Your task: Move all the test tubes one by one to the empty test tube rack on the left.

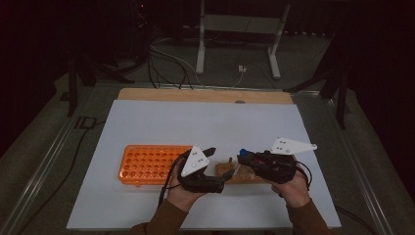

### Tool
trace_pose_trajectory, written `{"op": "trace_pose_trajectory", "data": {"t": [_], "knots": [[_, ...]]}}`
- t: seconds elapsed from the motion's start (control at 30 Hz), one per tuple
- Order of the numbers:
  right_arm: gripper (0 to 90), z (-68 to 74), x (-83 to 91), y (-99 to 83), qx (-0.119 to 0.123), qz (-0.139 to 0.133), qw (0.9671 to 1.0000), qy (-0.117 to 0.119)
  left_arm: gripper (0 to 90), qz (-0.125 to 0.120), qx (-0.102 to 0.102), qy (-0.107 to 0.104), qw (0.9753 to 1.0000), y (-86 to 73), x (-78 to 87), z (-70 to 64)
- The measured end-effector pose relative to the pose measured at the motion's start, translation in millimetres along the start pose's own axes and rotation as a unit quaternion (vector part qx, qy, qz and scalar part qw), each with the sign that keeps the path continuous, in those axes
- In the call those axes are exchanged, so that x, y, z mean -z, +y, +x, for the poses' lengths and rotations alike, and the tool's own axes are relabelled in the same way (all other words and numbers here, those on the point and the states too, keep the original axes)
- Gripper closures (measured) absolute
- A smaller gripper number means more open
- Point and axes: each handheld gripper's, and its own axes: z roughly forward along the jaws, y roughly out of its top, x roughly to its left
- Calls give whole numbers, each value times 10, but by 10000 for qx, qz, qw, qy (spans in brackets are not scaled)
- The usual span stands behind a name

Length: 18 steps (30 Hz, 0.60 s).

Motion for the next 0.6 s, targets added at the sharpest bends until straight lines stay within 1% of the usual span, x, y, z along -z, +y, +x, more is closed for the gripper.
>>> {"op": "trace_pose_trajectory", "data": {"t": [0.13,0.2,0.23,0.27,0.33,0.37,0.5,0.6], "knots": [[769,45,-54,35,24,-19,10000,47,421,78,-13,-114,9999,-35,-62,-19],[769,68,-84,42,41,-8,10000,89,522,27,-53,-215,9998,-51,-74,-27],[769,81,-96,41,37,9,9999,112,579,28,-77,-211,9997,-56,-77,-36],[769,88,-105,39,49,20,9999,136,612,31,-77,-208,9997,-60,-82,-42],[769,103,-121,33,77,46,9998,168,671,26,-72,-210,9997,-68,-85,-46],[769,108,-128,30,83,59,9998,177,690,18,-65,-246,9997,-70,-85,-43],[769,117,-142,24,66,78,9998,194,766,77,-147,-296,9994,-83,-94,-55],[769,114,-144,18,55,98,9997,209,779,81,-151,-326,9993,-92,-90,-49]]}}
